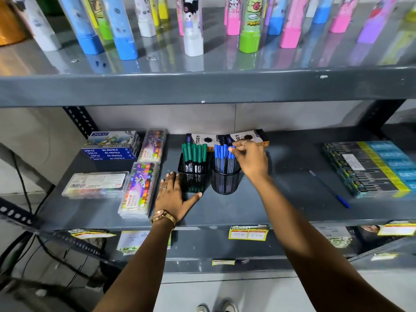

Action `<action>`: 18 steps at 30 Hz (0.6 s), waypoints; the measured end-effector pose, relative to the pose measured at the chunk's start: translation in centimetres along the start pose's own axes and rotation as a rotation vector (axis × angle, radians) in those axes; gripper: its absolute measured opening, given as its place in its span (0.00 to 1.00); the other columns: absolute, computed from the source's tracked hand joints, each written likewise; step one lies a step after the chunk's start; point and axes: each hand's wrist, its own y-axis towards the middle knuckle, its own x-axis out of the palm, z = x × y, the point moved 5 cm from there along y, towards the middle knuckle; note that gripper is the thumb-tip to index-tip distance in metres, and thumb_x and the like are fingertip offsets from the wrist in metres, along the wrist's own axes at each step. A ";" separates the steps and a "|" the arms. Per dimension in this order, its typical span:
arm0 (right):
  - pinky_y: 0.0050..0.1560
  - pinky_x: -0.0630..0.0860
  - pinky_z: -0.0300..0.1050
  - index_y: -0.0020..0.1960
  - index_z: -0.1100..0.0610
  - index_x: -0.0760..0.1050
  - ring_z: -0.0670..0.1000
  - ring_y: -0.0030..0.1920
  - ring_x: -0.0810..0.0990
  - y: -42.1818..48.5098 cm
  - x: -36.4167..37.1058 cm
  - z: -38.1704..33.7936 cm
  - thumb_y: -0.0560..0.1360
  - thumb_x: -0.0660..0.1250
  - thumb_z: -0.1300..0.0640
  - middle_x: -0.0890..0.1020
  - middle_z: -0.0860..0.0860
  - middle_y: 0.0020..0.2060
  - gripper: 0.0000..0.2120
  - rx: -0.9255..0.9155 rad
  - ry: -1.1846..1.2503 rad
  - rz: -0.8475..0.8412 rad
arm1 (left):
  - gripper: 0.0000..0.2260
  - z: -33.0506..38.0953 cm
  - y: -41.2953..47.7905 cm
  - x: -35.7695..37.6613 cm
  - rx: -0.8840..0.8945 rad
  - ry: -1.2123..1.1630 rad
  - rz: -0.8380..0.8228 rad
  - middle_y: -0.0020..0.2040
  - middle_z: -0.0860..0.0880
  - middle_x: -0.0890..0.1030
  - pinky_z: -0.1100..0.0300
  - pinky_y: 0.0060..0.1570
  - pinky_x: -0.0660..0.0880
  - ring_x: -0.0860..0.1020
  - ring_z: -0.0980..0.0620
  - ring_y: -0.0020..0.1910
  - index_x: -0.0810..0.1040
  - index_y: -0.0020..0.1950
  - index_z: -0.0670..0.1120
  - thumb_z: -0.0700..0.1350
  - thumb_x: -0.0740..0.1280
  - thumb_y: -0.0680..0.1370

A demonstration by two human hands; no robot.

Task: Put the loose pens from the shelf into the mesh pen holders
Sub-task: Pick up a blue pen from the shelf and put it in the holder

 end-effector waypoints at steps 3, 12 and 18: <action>0.56 0.79 0.55 0.61 0.53 0.77 0.57 0.56 0.82 -0.4 -0.2 0.1 0.74 0.68 0.50 0.85 0.53 0.55 0.16 -0.018 0.023 -0.015 | 0.48 -0.1 0.0 0.0 -0.001 -0.001 0.003 0.78 0.43 0.54 0.46 0.74 0.54 0.52 0.42 0.77 0.54 0.77 0.46 0.76 0.52 0.66; 0.61 0.73 0.57 0.63 0.60 0.74 0.66 0.62 0.73 -3.0 -5.8 7.8 0.76 0.63 0.61 0.77 0.63 0.61 0.16 0.227 -0.386 0.117 | 0.48 0.0 -0.1 -0.2 0.014 -0.011 0.016 0.78 0.42 0.55 0.47 0.75 0.53 0.53 0.41 0.76 0.55 0.77 0.43 0.74 0.54 0.67; 0.66 0.66 0.56 0.67 0.62 0.69 0.63 0.69 0.64 -5.1 -9.9 13.9 0.78 0.58 0.63 0.69 0.61 0.68 0.18 0.577 -0.638 0.082 | 0.47 -0.1 0.0 0.0 0.026 -0.002 0.016 0.77 0.41 0.55 0.46 0.74 0.53 0.53 0.41 0.76 0.55 0.77 0.44 0.74 0.55 0.67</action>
